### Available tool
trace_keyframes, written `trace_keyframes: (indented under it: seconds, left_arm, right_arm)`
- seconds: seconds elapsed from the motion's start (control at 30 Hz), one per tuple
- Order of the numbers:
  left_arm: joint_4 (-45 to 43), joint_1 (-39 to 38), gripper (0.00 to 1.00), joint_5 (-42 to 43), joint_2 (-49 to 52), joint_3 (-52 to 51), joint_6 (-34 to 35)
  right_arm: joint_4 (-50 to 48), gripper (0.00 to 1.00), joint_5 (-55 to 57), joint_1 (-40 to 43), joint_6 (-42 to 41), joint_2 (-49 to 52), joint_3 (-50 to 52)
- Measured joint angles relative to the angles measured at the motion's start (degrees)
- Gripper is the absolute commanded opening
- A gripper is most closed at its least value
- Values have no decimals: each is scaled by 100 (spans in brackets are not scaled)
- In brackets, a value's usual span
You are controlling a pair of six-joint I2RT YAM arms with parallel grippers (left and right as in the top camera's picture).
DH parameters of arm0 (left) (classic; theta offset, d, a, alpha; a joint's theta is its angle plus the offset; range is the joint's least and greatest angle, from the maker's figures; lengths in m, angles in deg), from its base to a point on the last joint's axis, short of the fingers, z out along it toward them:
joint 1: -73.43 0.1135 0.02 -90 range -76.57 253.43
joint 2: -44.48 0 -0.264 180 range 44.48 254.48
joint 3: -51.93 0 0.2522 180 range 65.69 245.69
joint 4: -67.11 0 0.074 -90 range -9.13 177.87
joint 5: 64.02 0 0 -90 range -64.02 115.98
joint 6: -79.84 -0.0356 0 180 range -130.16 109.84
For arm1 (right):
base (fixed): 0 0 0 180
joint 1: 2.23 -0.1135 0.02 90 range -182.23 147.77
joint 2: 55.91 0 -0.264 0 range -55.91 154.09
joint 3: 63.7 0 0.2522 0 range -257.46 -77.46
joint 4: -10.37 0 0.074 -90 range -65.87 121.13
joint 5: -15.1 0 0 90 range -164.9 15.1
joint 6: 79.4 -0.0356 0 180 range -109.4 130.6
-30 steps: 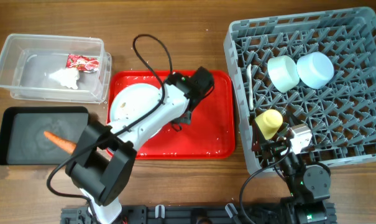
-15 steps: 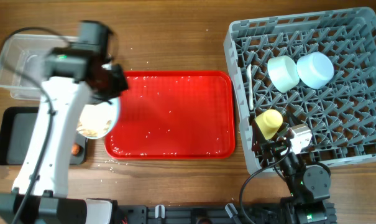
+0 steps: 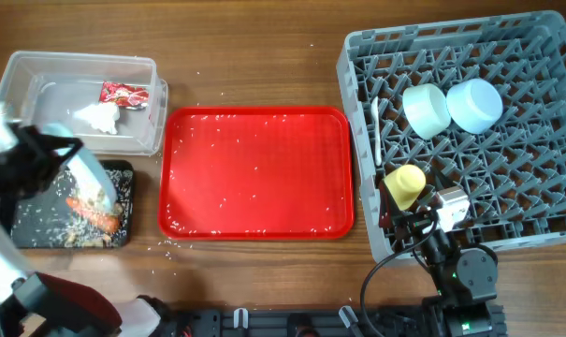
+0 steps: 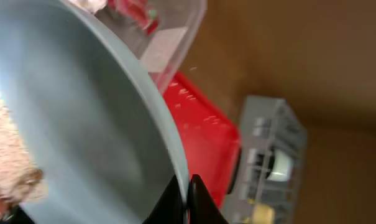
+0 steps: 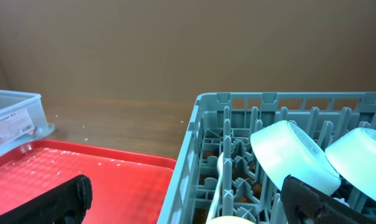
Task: Sort waste into correct bins and load items into the dishwasher rack
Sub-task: 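Tilt the plate over the black tray to dump the rice, then carry the empty plate to the rack and stand it upright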
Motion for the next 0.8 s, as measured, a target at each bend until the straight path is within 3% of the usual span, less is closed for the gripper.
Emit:
trace_keyframes:
  seconds: [0.13, 0.23, 0.33, 0.47, 0.57, 0.67, 0.7, 0.8]
  left_arm:
    - [608, 1156, 4, 1720, -9, -205, -1193]
    - [1231, 1716, 4, 2559, -9, -588, -2245]
    - [1644, 1899, 4, 2889, -11, -793, -3032]
    - [1803, 1821, 4, 3093, -11, -798, -3462]
    - [1814, 1137, 4, 3117, -11, -800, -3543]
    - [968, -483, 4, 3161, -11, -833, -3130]
    - [212, -925, 4, 3161, -33, -859, -2785]
    - [-2983, -2785, 4, 3084, -4, -922, -918]
  right_arm:
    - [0, 100, 2, 0, 0, 0, 0]
    - [0, 100, 0, 0, 0, 0, 0]
    - [0, 100, 2, 0, 0, 0, 0]
    - [0, 100, 0, 0, 0, 0, 0]
    - [0, 100, 0, 0, 0, 0, 0]
    - [0, 100, 2, 0, 0, 2, 0]
    - [15, 100, -2, 2, 0, -13, 2]
    - [0, 100, -7, 0, 0, -9, 2]
